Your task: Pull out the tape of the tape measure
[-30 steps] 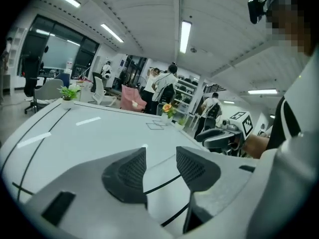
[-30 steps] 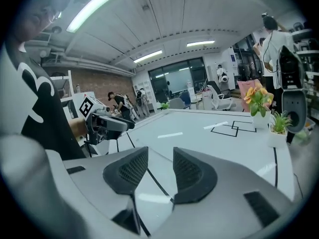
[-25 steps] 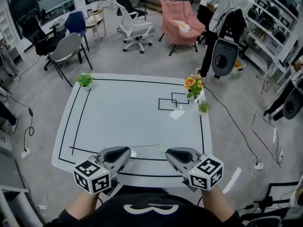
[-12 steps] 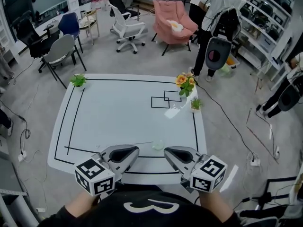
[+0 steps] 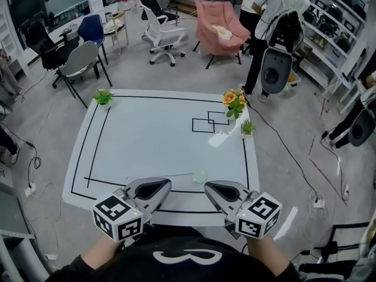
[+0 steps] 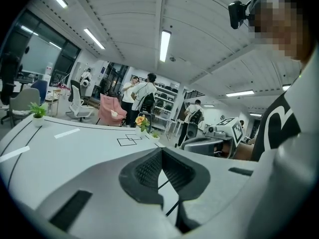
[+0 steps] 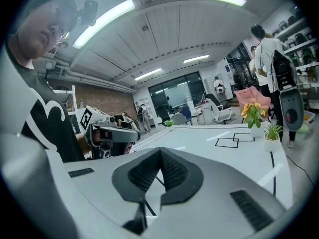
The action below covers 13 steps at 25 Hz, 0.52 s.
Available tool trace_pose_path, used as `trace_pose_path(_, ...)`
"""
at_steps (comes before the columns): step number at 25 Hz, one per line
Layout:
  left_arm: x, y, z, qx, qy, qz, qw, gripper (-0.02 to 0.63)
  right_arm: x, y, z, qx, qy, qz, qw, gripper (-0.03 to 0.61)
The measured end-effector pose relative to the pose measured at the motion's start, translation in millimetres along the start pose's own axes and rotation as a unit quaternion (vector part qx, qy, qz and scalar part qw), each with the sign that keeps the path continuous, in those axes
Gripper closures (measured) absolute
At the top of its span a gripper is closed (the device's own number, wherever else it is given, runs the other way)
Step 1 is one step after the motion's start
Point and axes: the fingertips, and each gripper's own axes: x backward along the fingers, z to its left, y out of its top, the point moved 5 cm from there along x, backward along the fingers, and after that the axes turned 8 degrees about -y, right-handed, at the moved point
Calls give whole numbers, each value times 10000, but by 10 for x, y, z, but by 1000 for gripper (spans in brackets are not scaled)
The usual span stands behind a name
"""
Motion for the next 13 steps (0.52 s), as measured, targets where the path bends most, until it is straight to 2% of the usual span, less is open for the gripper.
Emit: trace_pose_path(13,165,41,-76,-106,95,2,9999,606,2,70,118,131,3,-62,9999,575)
